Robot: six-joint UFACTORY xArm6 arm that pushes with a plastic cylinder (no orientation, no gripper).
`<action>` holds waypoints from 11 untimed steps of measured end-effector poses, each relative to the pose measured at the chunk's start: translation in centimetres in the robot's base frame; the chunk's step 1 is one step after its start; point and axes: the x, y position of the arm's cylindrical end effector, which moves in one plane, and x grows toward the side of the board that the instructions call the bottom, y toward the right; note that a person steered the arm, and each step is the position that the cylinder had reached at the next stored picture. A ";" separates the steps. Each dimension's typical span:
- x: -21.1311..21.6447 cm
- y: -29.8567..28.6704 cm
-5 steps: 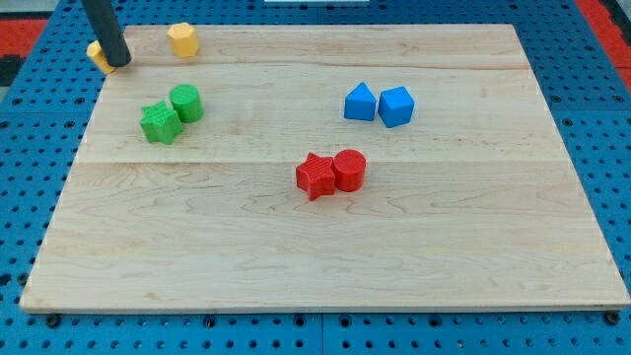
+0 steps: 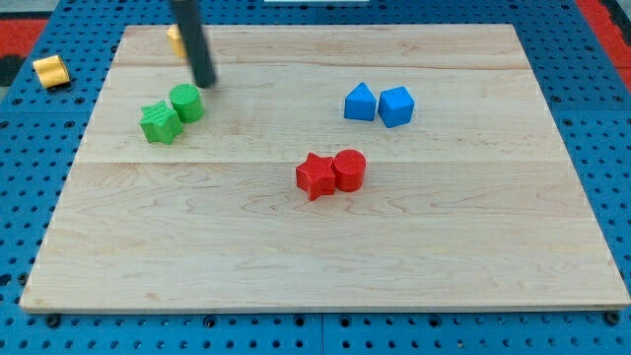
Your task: Move the green circle closer to yellow hexagon
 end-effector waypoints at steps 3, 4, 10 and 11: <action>8.4 -7.8; 3.4 -2.5; -4.3 -7.6; 5.0 1.0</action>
